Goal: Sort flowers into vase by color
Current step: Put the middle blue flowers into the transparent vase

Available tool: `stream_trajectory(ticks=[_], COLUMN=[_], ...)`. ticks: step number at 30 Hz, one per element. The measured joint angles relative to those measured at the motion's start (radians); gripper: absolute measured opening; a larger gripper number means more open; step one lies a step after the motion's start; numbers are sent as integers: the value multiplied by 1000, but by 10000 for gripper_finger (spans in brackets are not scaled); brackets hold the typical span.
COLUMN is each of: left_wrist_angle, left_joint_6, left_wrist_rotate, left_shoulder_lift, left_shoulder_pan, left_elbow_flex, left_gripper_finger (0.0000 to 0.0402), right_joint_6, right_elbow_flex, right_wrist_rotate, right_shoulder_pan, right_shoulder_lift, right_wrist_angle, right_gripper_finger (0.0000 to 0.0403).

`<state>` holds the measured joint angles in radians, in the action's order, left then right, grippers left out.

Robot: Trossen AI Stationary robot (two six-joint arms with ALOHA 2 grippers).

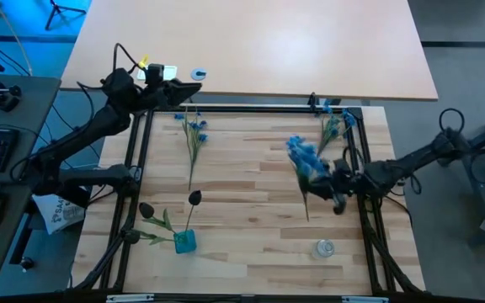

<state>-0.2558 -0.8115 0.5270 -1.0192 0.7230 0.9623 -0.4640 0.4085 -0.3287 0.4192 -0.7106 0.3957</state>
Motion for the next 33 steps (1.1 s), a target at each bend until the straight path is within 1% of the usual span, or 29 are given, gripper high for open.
stream_trajectory(ticks=[3,6,9,11,13,16,21,23,25,29,33], left_wrist_angle=[-63,-134,-192,-230,-245,-247,-237,-238,-235,-244,-282], left_joint_6=[-70,-117,-152,-156,-142,-129,-100,-87,-73,-65,-19], left_wrist_rotate=[-36,-54,-55,-81,-122,-176,-210,-251,-308,-450,-597], left_shoulder_lift=[-4,-3,-3,-3,-2,-3,-5,-16,-29,-71,-129], left_shoulder_pan=[-34,-93,-169,-226,-279,-333,-428,-472,-515,-613,-706], left_elbow_flex=[0,1,1,1,1,1,1,1,1,1,0], left_gripper_finger=[168,168,168,168,168,168,168,168,168,168,168], right_joint_6=[72,126,129,116,89,80,70,25,19,116,233], right_elbow_flex=[-30,-33,-33,-33,-33,-33,-33,-33,-33,-33,-32], right_wrist_rotate=[1,43,101,152,182,181,173,172,183,196,211], right_shoulder_pan=[73,124,153,168,186,221,265,276,293,328,356], right_shoulder_lift=[26,37,39,39,39,38,37,37,37,37,37], right_wrist_angle=[88,108,146,172,190,198,187,189,188,163,149], right_gripper_finger=[1,1,1,1,1,1,0,0,0,0,0])
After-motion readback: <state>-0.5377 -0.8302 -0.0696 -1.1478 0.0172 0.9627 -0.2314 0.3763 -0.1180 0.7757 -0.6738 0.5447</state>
